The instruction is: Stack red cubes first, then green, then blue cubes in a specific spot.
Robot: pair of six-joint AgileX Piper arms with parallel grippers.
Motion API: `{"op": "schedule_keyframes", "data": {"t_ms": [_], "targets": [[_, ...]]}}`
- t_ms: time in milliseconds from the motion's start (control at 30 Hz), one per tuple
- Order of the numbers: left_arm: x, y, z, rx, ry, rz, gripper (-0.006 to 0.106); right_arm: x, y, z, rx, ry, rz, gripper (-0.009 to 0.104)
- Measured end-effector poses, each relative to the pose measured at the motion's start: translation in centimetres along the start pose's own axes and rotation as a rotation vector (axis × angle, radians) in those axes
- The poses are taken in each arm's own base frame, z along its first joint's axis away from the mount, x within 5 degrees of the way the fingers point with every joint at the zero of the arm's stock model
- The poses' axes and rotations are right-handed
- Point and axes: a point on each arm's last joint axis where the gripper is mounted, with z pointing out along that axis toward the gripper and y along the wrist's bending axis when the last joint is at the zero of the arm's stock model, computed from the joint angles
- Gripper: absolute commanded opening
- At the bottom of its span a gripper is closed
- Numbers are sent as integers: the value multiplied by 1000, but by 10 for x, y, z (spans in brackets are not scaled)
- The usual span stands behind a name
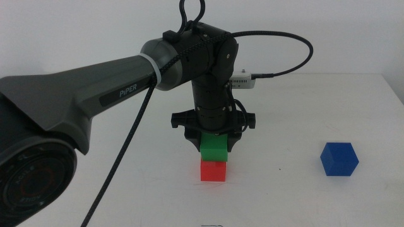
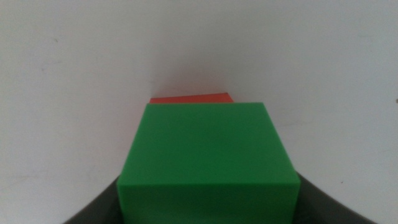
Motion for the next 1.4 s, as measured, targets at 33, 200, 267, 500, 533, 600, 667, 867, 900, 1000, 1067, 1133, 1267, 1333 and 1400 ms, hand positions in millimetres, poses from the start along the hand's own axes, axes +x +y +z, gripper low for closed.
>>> {"op": "schedule_keyframes", "data": {"t_ms": [33, 200, 267, 500, 533, 600, 667, 867, 900, 1000, 1067, 1133, 1267, 1333, 1400], "targets": [[0, 0, 0, -3, -2, 1, 20, 0, 0, 0, 0, 0, 0, 94], [-1, 0, 3, -9, 1, 5, 77, 0, 0, 0, 0, 0, 0, 94], [-1, 0, 6, -12, 7, 8, 87, 0, 0, 0, 0, 0, 0, 94], [-1, 0, 8, -14, 10, 28, 94, 0, 0, 0, 0, 0, 0, 94], [-1, 0, 8, -14, 10, 32, 94, 0, 0, 0, 0, 0, 0, 94], [-1, 0, 4, -10, 3, 43, 94, 0, 0, 0, 0, 0, 0, 94], [0, 1, -7, 2, -17, 55, 94, 0, 0, 0, 0, 0, 0, 94], [17, 9, -97, 99, -187, 86, 94, 0, 0, 0, 0, 0, 0, 94], [22, 14, -116, 115, -228, 89, 94, 0, 0, 0, 0, 0, 0, 94], [37, 30, -165, 108, -354, 131, 94, 0, 0, 0, 0, 0, 0, 94], [46, 42, -187, 78, -420, 200, 94, 0, 0, 0, 0, 0, 0, 94], [57, 57, -202, 72, -448, 288, 94, 0, 0, 0, 0, 0, 0, 94], [82, 96, -214, 178, -419, 419, 94, 0, 0, 0, 0, 0, 0, 94], [98, 113, -213, 241, -424, 460, 94, 0, 0, 0, 0, 0, 0, 94], [118, 127, -215, 309, -468, 475, 94, 0, 0, 0, 0, 0, 0, 94]]}}
